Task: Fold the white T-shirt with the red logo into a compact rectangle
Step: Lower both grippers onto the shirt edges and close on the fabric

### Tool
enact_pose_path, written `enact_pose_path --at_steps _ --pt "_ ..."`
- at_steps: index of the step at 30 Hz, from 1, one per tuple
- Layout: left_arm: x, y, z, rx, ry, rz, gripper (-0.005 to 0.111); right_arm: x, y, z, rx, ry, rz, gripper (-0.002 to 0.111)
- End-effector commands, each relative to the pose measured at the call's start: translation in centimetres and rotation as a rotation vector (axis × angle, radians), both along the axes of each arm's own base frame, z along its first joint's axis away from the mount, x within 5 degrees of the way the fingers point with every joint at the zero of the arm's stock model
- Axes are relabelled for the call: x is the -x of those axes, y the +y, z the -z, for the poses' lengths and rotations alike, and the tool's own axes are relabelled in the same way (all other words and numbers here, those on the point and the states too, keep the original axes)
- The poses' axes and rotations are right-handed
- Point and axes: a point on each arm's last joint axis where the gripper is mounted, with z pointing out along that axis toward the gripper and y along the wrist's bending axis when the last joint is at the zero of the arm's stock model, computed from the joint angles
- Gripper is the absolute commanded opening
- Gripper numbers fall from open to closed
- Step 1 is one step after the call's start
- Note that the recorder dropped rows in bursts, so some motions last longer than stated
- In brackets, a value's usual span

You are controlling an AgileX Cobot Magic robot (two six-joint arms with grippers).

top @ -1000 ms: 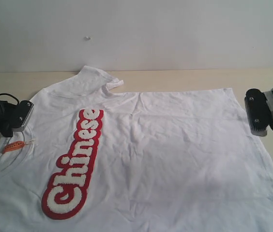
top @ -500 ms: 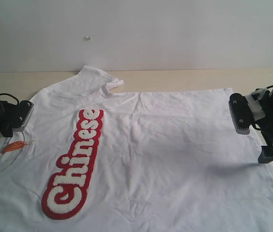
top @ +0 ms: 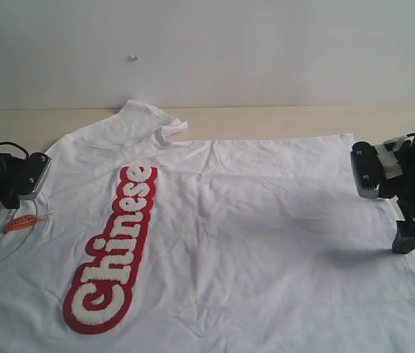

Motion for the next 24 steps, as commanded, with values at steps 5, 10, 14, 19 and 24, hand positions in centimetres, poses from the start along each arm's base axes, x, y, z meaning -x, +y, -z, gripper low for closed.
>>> enact_pose_path --at_steps 5,10,14,19,24 --pt "0.4 0.7 2.2 -0.025 0.049 0.023 0.105 0.4 -0.2 3.0 -0.028 0.102 -0.114 0.099" --pt "0.4 0.7 2.2 -0.024 0.047 0.023 0.105 0.2 -0.2 3.2 -0.042 0.155 -0.101 0.099" --pt "0.4 0.7 2.2 -0.024 0.047 0.023 0.105 0.0 -0.2 3.0 -0.056 0.202 -0.041 0.099" --pt "0.4 0.7 2.2 -0.024 0.047 0.023 0.105 0.0 -0.2 3.0 -0.058 0.206 -0.005 0.099" --pt "0.4 0.7 2.2 -0.024 0.047 0.023 0.105 -0.1 0.0 3.0 -0.076 0.201 0.015 0.099"
